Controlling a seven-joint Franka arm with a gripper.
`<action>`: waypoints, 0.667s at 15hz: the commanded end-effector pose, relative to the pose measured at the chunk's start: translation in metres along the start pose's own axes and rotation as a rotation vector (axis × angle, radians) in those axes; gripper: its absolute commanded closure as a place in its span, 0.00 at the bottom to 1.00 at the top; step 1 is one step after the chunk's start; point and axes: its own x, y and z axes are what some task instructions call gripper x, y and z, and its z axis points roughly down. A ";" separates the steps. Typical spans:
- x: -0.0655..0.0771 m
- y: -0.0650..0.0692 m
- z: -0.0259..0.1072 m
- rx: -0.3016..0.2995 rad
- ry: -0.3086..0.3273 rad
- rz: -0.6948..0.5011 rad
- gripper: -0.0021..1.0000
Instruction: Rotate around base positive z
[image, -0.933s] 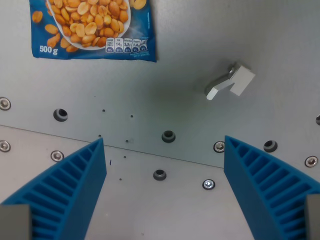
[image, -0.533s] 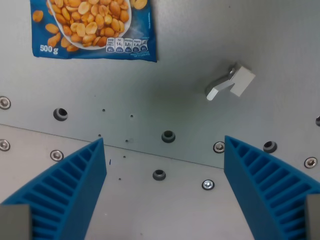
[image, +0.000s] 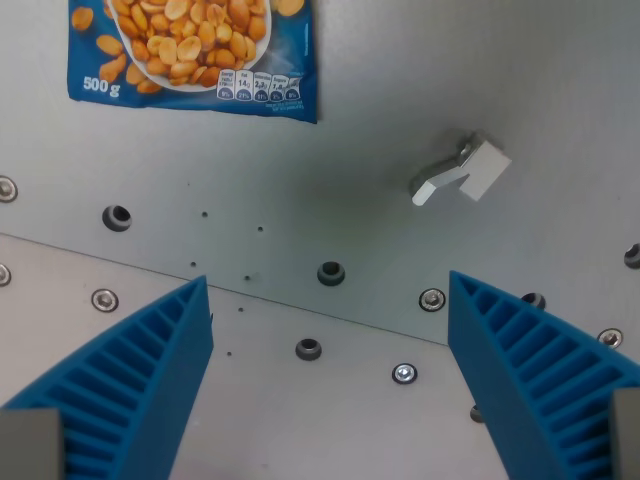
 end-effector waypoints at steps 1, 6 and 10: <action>0.000 0.001 -0.003 -0.007 0.006 -0.132 0.00; 0.000 0.001 -0.003 -0.008 0.005 -0.199 0.00; 0.000 0.001 -0.003 -0.010 0.005 -0.252 0.00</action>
